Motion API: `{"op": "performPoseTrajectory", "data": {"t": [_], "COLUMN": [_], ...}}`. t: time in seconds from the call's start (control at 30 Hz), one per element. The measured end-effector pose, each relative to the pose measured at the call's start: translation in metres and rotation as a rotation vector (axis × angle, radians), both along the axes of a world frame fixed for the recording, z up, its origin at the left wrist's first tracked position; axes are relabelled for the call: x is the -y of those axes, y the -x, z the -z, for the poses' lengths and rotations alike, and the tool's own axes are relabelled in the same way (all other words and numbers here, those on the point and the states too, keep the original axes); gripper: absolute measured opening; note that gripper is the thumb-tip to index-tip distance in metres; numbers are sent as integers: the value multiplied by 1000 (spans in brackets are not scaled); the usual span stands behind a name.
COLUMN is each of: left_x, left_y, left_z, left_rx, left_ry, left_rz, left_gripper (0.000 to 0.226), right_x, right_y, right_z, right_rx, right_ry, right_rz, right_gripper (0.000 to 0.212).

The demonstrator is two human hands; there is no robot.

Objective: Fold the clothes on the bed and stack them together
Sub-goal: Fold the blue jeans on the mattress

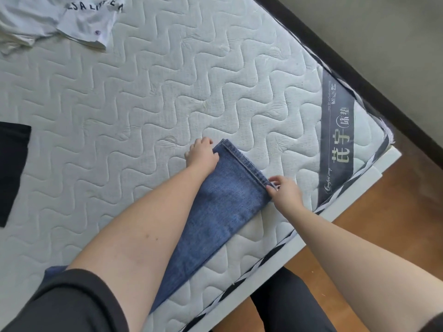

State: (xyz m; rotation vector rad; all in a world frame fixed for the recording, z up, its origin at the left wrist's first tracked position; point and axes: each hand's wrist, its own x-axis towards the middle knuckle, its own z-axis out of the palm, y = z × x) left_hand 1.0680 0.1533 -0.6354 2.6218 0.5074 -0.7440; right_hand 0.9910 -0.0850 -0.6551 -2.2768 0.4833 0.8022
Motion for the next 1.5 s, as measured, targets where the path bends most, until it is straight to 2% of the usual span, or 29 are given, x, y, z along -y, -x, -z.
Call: {"op": "performPoseTrajectory", "data": {"t": [0.07,0.13,0.17,0.23,0.27,0.33,0.47,0.57,0.63,0.73,0.93,1.13,1.37,1.5], "left_x": [-1,-1,-1,1,1,4,13,15,9,-11,-77,-141,-202,-240], "left_y": [0,2,2,2,2,-1,-13,-14,-1,37,141,245,352,402], "left_z": [7,15,19,26,28,27,22,17,12,3,-10,-5,-3,-5], "left_rx": [-76,-139,-145,-111,-81,-17,69,130,134,132,117,55,-48,-67], "left_ry": [-5,-8,-9,24,58,119,119,118,190,231,180,93,-126,-183], "left_rz": [-14,28,57,108,116,101,77,-17,-28,-23,-63,-68,-36,-35], "left_gripper": [59,69,66,43,31,21,18,24,27,29,39,48,63,65], "right_x": [-2,-4,-6,-6,-3,6,27,36,38,22,-51,-135,-233,-286], "right_y": [-3,-8,-11,-14,-14,-16,-16,-17,-12,7,40,79,142,179], "right_z": [4,7,8,9,9,5,1,2,0,-9,-31,-30,-19,-11], "right_rx": [-7,-72,-103,-121,-99,-26,21,92,176,286,404,285,165,133], "right_ry": [56,95,99,95,95,125,245,350,381,351,440,285,108,39], "right_rz": [-92,-170,-209,-325,-362,-361,-347,-305,-314,-312,-334,-700,-1108,-1258], "right_gripper": [49,54,48,32,35,44,49,28,28,35,49,55,51,52]}}
